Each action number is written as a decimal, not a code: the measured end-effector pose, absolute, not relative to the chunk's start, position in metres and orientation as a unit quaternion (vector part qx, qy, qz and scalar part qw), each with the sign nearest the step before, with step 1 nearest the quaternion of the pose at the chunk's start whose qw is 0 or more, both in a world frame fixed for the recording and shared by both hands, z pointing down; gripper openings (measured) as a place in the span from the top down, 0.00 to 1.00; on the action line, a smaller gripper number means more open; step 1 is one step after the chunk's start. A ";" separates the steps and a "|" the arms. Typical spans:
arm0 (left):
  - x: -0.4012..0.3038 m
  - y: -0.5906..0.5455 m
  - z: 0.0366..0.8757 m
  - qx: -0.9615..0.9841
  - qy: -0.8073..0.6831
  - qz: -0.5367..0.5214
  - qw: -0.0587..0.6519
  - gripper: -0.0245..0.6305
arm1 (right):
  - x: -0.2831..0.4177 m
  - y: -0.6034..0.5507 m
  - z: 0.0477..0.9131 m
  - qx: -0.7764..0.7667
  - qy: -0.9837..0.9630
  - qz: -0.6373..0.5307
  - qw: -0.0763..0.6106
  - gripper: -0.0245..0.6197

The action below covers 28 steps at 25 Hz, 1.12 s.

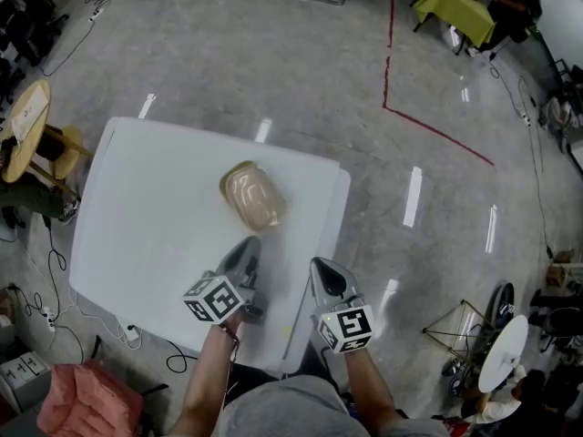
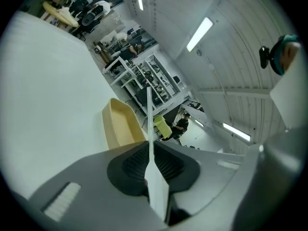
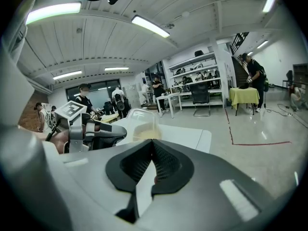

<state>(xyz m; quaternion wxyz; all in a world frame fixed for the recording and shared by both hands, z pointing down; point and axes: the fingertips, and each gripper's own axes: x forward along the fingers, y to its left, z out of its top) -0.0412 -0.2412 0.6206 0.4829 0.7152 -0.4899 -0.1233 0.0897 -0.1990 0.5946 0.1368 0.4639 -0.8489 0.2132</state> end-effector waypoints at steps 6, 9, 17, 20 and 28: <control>-0.043 -0.236 0.591 0.756 -0.518 -0.071 0.394 0.90 | 0.087 -0.196 0.586 0.465 -0.850 0.210 0.131 0.95; -0.044 -0.233 0.574 0.774 -0.522 -0.054 0.354 0.90 | 0.083 -0.195 0.582 0.465 -0.851 0.209 0.126 0.96; -0.047 -0.214 0.543 0.804 -0.525 -0.012 0.280 0.90 | 0.072 -0.186 0.566 0.467 -0.854 0.200 0.112 0.95; -0.049 -0.202 0.537 0.810 -0.528 0.009 0.255 0.90 | 0.069 -0.180 0.558 0.469 -0.855 0.195 0.106 0.95; -0.064 -0.164 0.524 0.812 -0.536 0.024 0.231 0.90 | 0.067 -0.155 0.538 0.478 -0.854 0.179 0.096 0.95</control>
